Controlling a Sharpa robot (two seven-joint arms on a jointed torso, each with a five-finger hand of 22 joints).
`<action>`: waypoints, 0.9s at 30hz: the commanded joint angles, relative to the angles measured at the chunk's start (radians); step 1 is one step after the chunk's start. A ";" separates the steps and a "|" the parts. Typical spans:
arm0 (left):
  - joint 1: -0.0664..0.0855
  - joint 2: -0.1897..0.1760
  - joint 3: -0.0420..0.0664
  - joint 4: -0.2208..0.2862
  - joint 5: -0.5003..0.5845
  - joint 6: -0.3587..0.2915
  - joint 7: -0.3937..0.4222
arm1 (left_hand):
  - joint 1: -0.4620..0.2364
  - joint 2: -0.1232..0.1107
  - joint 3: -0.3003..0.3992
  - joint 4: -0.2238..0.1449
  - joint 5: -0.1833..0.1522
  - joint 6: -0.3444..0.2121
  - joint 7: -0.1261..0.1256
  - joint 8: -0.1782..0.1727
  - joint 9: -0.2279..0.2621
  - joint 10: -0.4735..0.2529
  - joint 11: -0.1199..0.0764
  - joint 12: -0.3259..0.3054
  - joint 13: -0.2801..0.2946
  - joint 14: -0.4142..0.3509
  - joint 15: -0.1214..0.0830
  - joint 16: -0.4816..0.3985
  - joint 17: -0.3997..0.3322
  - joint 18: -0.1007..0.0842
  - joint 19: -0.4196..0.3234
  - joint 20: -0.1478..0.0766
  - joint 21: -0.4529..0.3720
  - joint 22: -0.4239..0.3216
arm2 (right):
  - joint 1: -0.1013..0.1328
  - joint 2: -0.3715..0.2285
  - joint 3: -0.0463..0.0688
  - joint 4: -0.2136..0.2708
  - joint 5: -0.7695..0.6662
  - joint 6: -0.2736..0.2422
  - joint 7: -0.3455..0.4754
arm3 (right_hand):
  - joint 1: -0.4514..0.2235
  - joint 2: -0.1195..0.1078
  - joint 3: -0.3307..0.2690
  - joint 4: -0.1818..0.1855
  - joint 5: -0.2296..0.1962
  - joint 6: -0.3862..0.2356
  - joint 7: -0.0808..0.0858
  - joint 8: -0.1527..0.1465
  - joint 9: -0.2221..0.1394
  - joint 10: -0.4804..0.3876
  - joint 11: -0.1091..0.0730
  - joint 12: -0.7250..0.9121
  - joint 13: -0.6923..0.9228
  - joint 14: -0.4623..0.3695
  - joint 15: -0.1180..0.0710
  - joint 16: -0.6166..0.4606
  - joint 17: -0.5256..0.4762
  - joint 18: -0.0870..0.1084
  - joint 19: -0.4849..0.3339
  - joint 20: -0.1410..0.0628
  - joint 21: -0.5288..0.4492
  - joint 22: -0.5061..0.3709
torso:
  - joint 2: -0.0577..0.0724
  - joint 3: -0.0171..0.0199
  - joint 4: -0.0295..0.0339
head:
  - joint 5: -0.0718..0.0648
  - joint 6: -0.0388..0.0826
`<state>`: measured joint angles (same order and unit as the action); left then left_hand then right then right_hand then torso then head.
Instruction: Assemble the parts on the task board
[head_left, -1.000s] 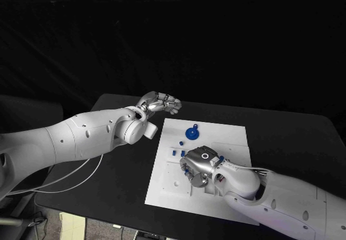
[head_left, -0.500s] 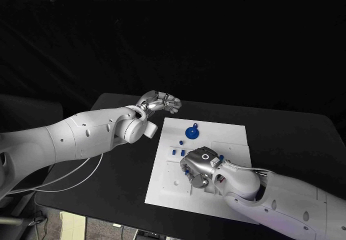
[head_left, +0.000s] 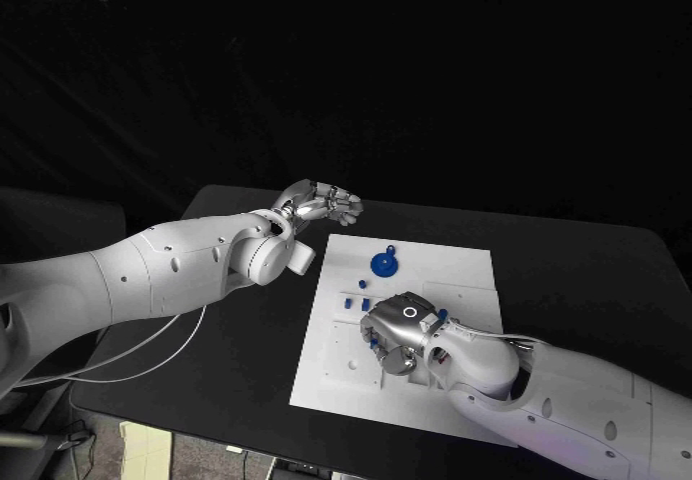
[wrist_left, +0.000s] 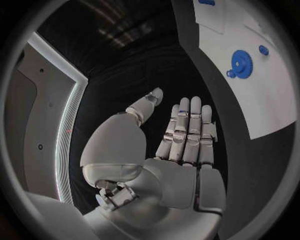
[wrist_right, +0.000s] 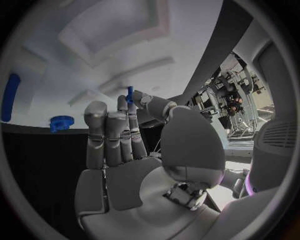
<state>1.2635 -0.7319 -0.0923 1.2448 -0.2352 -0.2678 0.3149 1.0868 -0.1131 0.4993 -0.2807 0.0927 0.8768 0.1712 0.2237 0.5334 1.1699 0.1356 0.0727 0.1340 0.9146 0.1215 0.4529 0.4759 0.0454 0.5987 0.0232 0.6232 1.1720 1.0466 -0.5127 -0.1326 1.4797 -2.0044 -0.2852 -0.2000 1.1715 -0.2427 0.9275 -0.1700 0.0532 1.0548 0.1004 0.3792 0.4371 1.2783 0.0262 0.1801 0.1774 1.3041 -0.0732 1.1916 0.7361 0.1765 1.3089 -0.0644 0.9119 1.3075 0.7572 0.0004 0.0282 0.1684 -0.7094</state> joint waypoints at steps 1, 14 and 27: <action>0.002 0.003 0.001 0.003 0.006 0.004 0.011 | -0.003 -0.001 -0.005 0.002 0.005 -0.005 0.001 0.006 -0.001 -0.005 0.000 -0.003 -0.001 0.002 0.005 -0.005 0.002 -0.004 -0.005 0.003 -0.005 0.001 | -0.003 0.009 -0.010 -0.005 -0.014 0.050 -0.005 | -0.005 0.005 -0.001 -0.006 0.002 0.005 0.000 0.003 0.001 0.046 0.010 -0.001 0.002 -0.003 -0.003 0.001 -0.001 0.085 -0.004 -0.009 0.004 0.016 | 0.000 -0.0008 0.0002 | -0.002 0.000; 0.002 0.001 0.001 0.005 0.006 0.007 0.008 | -0.003 -0.001 -0.005 0.002 0.005 -0.005 0.001 0.006 -0.002 -0.005 0.001 -0.003 -0.002 0.002 0.006 -0.006 0.003 -0.004 -0.005 0.003 -0.006 0.001 | -0.009 0.018 -0.026 -0.018 -0.022 0.068 -0.009 | -0.008 0.008 -0.003 -0.009 0.003 0.004 0.001 0.002 0.000 0.045 0.011 -0.004 0.002 -0.003 -0.002 0.000 -0.002 0.085 -0.005 -0.009 0.003 0.016 | 0.000 -0.0008 0.0002 | -0.001 -0.007; 0.002 -0.001 0.001 0.005 0.006 0.006 0.006 | -0.003 -0.002 -0.006 0.002 0.005 -0.006 0.001 0.006 -0.002 -0.007 0.001 -0.003 -0.002 0.001 0.006 -0.008 0.003 -0.004 -0.006 0.004 -0.007 0.002 | -0.009 0.010 -0.026 -0.022 0.036 0.002 0.009 | -0.056 -0.039 -0.038 -0.012 0.064 -0.044 0.022 -0.029 -0.014 -0.006 0.030 -0.043 -0.007 -0.007 0.016 -0.009 -0.012 0.085 -0.012 -0.001 -0.006 0.012 | 0.000 0.0007 -0.0008 | -0.001 -0.005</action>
<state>1.2635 -0.7339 -0.0923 1.2476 -0.2347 -0.2674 0.3139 1.0868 -0.1131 0.4993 -0.2807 0.0927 0.8768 0.1712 0.2237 0.5327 1.1699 0.1356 0.0727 0.1332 0.9146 0.1215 0.4491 0.4777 0.0454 0.5987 0.0232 0.6232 1.1727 1.0449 -0.4992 -0.1522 1.4641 -2.0012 -0.2911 -0.2042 1.1244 -0.2809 0.8927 -0.1831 0.1129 1.0194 0.1170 0.3518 0.4243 1.2675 0.0370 0.1399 0.1777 1.2979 -0.0629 1.1860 0.7250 0.1765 1.3014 -0.0639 0.9119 1.3074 0.7572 0.0004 0.0279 0.1677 -0.7153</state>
